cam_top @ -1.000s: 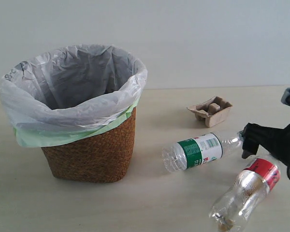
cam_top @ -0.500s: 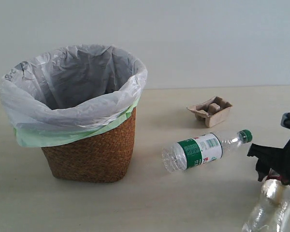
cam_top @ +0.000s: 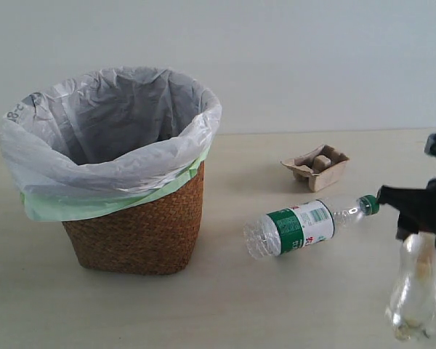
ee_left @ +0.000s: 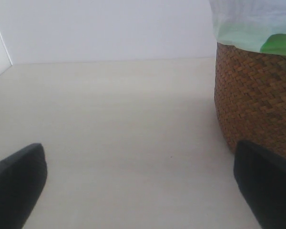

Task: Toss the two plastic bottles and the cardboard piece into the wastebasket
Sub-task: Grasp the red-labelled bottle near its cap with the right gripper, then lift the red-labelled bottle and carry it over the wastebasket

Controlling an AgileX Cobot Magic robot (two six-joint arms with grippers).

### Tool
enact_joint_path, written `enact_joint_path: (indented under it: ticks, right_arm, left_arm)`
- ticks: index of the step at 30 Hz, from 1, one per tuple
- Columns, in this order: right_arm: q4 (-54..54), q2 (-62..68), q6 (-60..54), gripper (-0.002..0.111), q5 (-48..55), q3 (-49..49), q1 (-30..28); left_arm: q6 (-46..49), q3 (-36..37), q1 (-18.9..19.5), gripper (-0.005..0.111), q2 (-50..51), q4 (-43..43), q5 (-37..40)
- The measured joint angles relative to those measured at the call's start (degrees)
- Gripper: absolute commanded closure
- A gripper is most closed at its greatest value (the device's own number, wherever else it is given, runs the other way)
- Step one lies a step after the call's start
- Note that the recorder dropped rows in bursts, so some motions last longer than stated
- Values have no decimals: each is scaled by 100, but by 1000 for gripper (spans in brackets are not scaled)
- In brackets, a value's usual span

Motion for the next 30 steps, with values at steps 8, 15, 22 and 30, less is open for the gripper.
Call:
enact_joint_path:
  ticks: [8,15,22,30]
  right_arm:
    - [-10,-2100,-81,108,-2130,-17,560]
    - [-21,-2882,-1954,108,-5060,-145,1378]
    - [-54,-2886,-3079,108,-5069,-552,1862]
    - [-54,-2450,-3176,108,-4911,-836,2220]
  left_arm:
    - [0,0,0,-1,0,0,0]
    - [0,0,0,-1,0,0,0]
    - [0,0,0,-1,0,0,0]
    - [0,0,0,-1,0,0,0]
